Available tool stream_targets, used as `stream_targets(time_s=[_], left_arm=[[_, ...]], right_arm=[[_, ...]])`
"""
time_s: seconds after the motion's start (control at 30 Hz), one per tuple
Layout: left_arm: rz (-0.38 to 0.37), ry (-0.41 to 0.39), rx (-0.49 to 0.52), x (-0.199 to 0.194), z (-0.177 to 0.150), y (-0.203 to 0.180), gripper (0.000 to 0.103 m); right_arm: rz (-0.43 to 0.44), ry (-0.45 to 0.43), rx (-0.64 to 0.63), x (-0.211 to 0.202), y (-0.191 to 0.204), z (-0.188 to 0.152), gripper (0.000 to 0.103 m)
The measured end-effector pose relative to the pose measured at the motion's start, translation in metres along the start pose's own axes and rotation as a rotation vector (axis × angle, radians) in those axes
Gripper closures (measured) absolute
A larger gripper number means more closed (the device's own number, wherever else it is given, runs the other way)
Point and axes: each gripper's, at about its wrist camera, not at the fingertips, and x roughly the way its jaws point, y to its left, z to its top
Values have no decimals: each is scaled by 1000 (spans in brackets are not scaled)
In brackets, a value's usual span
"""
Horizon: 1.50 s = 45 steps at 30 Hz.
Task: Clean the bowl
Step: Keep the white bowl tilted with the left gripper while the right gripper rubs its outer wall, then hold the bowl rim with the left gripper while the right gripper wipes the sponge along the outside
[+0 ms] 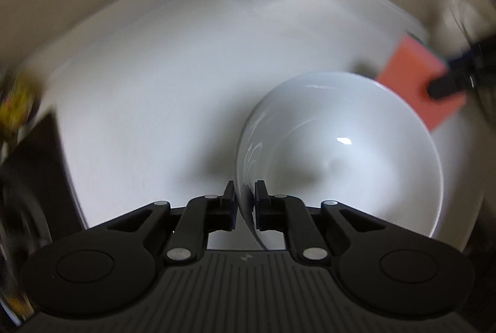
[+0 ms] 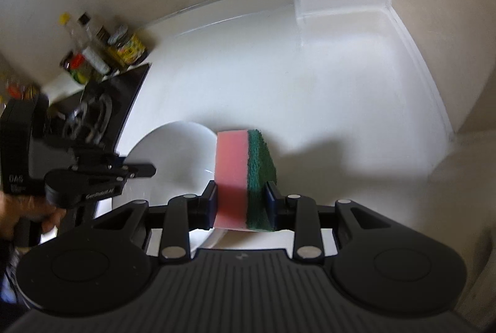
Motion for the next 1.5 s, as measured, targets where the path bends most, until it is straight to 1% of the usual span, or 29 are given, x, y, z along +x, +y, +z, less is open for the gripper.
stream_targets(time_s=[0.03, 0.07, 0.1, 0.17, 0.2, 0.33, 0.4, 0.43, 0.47, 0.5, 0.57, 0.7, 0.73, 0.77, 0.8, 0.83, 0.87, 0.93, 1.0, 1.03, 1.07, 1.13, 1.2, 1.27, 1.33, 1.4, 1.43, 1.47, 1.5], left_arm=[[-2, -4, 97, 3, 5, -3, 88], [-8, -5, 163, 5, 9, -5, 87], [-25, -1, 179, 7, 12, -3, 87], [-67, 9, 156, 11, 20, 5, 87], [-69, 11, 93, 8, 19, 9, 87], [-30, 16, -246, -9, 0, 17, 87], [-11, 22, -342, -11, -9, 14, 88], [-6, 23, -361, -10, -12, 11, 93], [-4, 22, -345, -9, -12, 7, 95], [6, 19, -301, -8, -10, 3, 95], [7, 18, -115, -3, -3, -5, 92], [-79, 14, 131, 7, 12, -4, 90], [-97, 15, 182, 9, 17, -5, 90], [-109, 16, 207, 11, 21, -6, 90], [-111, 16, 202, 13, 24, -6, 89], [-103, 17, 158, 14, 25, -5, 90], [-88, 20, 89, 13, 25, -3, 90], [-46, 19, -92, 8, 19, -1, 90], [-21, 18, -239, 3, 8, -2, 90], [-14, 13, -288, 2, 3, -4, 90], [-13, 9, -305, 3, 0, -6, 91], [-13, 2, -269, 5, -1, -10, 91], [-9, 3, -179, 5, 4, -13, 91], [-6, 7, -29, 7, 8, -16, 90], [-40, 1, 146, 12, 16, -17, 88], [-80, 9, 280, 15, 19, -9, 86], [-97, 12, 313, 17, 22, -6, 86], [-106, 17, 298, 18, 26, -4, 86], [-106, 28, 248, 20, 30, -1, 86]], right_arm=[[-5, -2, -7, 0, 0, 2, 76], [-10, -7, -8, 0, -1, 4, 76], [-14, -13, -7, 0, -2, 6, 76], [-23, -23, -7, 1, -3, 10, 76], [-23, -25, -4, 1, -3, 9, 76], [-7, -35, 38, 1, -7, 3, 76], [4, -37, 69, 0, -9, -1, 76], [9, -37, 87, 0, -9, -3, 76], [12, -36, 100, -1, -9, -6, 76], [14, -35, 104, -1, -8, -8, 76], [7, -28, 87, -2, -5, -9, 76], [-14, -23, 40, 0, -4, 0, 76], [-16, -28, 37, 1, -4, 3, 76], [-16, -34, 36, 2, -5, 5, 76], [-20, -40, 36, 3, -5, 8, 76], [-26, -46, 37, 4, -5, 9, 76], [-28, -48, 39, 4, -5, 10, 76], [-18, -48, 53, 4, -7, 8, 76], [-5, -49, 65, 2, -8, 3, 76], [-2, -49, 73, 1, -8, 1, 76], [2, -48, 81, 0, -8, -2, 76], [6, -44, 93, -2, -7, -8, 76], [4, -41, 83, -4, -4, -13, 76], [3, -26, 60, -4, -1, -12, 76], [9, -31, 50, -4, -3, -8, 76], [2, -55, 53, -4, -6, -3, 76], [-4, -67, 57, -4, -7, 0, 76], [-9, -74, 60, -4, -7, 2, 76], [-13, -78, 60, -4, -7, 3, 76]])
